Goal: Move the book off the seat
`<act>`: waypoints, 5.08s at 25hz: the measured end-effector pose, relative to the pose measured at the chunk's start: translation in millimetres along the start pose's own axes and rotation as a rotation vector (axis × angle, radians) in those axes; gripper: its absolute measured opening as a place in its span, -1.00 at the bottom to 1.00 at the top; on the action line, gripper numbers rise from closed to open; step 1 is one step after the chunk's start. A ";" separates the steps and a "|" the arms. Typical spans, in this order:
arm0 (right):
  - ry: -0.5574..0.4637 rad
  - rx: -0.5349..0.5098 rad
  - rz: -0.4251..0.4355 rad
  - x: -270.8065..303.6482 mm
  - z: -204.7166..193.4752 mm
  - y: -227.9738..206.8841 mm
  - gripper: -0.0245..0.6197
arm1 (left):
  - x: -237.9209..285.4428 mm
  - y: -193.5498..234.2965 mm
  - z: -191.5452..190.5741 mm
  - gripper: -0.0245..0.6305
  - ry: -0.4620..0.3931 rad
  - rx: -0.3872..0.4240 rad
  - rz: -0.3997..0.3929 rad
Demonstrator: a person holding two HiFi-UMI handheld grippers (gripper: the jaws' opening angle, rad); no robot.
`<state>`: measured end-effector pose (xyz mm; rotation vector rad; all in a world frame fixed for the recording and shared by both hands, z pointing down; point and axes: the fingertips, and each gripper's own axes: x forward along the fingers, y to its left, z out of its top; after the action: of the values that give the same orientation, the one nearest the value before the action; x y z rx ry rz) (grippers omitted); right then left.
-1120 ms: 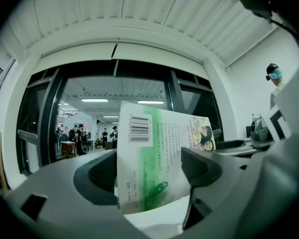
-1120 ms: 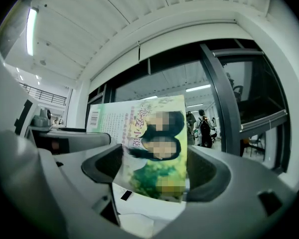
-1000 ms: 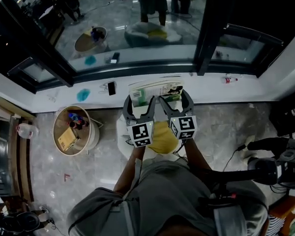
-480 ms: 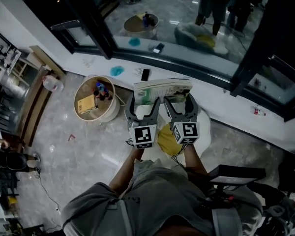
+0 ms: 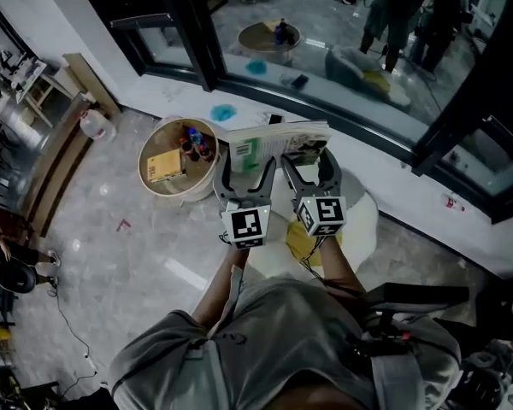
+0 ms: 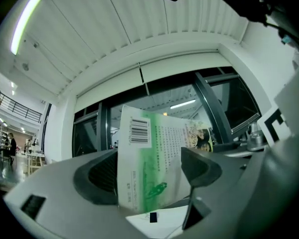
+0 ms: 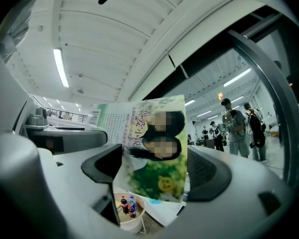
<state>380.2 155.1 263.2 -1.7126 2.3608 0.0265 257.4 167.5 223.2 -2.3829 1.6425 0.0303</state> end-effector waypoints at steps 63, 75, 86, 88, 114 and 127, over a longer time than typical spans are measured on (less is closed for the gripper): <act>0.038 -0.057 0.288 583.5 -162.9 495.6 0.28 | 105.4 743.5 -157.8 0.29 -0.087 -0.084 0.374; 0.070 -0.107 0.146 631.4 -170.5 505.6 0.28 | 153.9 795.5 -174.9 0.29 -0.078 -0.140 0.233; 0.018 -0.071 0.196 639.7 -150.7 504.6 0.28 | 160.8 793.7 -153.0 0.29 -0.087 -0.060 0.260; 0.014 -0.060 0.203 639.9 -152.0 505.5 0.28 | 158.1 792.8 -150.0 0.29 -0.095 -0.056 0.264; 0.281 -0.015 0.161 646.0 -296.8 482.2 0.28 | 179.2 785.2 -310.3 0.29 0.151 -0.186 0.206; 0.473 0.045 0.090 632.3 -464.7 448.4 0.28 | 190.6 751.9 -476.8 0.29 0.349 -0.221 0.111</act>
<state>-306.5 -361.6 543.1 -1.7410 2.7358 -0.4618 -425.0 -361.2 513.0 -2.5704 2.0209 -0.2068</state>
